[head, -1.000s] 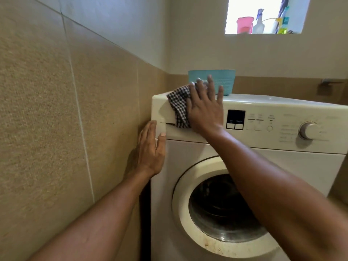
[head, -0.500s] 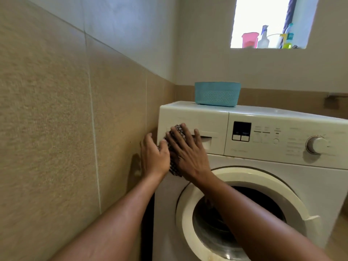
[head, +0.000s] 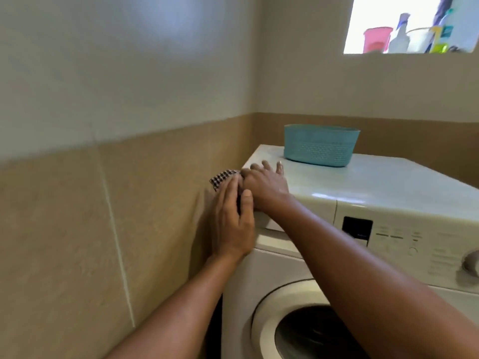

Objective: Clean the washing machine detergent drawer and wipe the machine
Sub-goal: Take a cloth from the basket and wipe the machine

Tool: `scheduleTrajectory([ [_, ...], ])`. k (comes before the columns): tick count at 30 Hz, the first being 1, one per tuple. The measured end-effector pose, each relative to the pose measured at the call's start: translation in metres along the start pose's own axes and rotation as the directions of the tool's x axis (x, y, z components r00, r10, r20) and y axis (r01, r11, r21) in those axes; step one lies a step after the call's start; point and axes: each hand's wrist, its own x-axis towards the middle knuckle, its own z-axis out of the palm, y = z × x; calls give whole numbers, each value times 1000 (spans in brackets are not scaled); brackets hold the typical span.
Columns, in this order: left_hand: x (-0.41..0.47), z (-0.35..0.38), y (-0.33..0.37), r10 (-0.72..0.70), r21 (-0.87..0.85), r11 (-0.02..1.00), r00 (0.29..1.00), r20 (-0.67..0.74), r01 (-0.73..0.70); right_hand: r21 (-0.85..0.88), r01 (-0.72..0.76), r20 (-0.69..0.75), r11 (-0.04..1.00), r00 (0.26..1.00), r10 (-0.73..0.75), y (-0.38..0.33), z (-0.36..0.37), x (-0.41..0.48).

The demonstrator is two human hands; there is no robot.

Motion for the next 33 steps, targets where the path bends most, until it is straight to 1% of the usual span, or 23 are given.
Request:
scheduleTrajectory([
  [2, 12, 3, 21, 27, 88, 995, 994, 109, -36, 30, -57, 96, 998, 994, 53, 21, -9, -6],
  [3, 16, 5, 32, 44, 85, 995, 984, 172, -59, 34, -93, 126, 995, 988, 88, 33, -14, -12],
  [5, 19, 9, 52, 58, 72, 994, 947, 317, -85, 25, -156, 160, 987, 976, 151, 57, -22, -26],
  [6, 19, 12, 62, 47, 76, 994, 914, 403, -84, 25, -187, 171, 982, 969, 180, 69, -25, -35],
  [8, 15, 21, 87, 18, 99, 991, 822, 569, -91, 32, -250, 189, 968, 952, 240, 97, -32, -58],
  [11, 6, 36, 129, -38, 158, 980, 657, 753, -124, 21, -329, 241, 944, 918, 314, 140, -43, -95],
  [13, -2, 47, 162, -101, 210, 968, 561, 822, -134, 28, -401, 293, 916, 879, 376, 173, -53, -119],
  [14, -8, 51, 175, -131, 232, 964, 523, 842, -131, 34, -446, 310, 894, 855, 415, 188, -56, -130],
  [18, -25, 64, 228, -235, 281, 957, 366, 900, -75, 47, -640, 359, 767, 727, 585, 261, -77, -176],
  [20, -30, 67, 246, -254, 278, 960, 336, 907, -25, 108, -725, 371, 680, 664, 650, 279, -79, -188],
  [21, -32, 68, 254, -259, 274, 962, 334, 906, 3, 139, -761, 379, 634, 632, 676, 281, -79, -190],
  [22, -34, 68, 259, -269, 274, 961, 342, 900, 34, 159, -777, 376, 610, 619, 690, 278, -75, -188],
  [24, -38, 66, 264, -297, 282, 955, 379, 877, 96, 153, -779, 360, 608, 617, 700, 260, -72, -180],
  [25, -39, 63, 264, -324, 295, 946, 393, 861, 133, 167, -786, 376, 595, 609, 699, 245, -75, -174],
  [29, -40, 45, 256, -504, 388, 860, 433, 747, 332, 265, -786, 367, 558, 617, 696, 193, -93, -156],
  [30, -40, 39, 252, -559, 424, 825, 435, 706, 373, 313, -783, 364, 538, 622, 693, 185, -91, -154],
  [33, -39, 22, 241, -686, 516, 724, 391, 614, 459, 532, -750, 387, 393, 628, 675, 169, -92, -157],
])
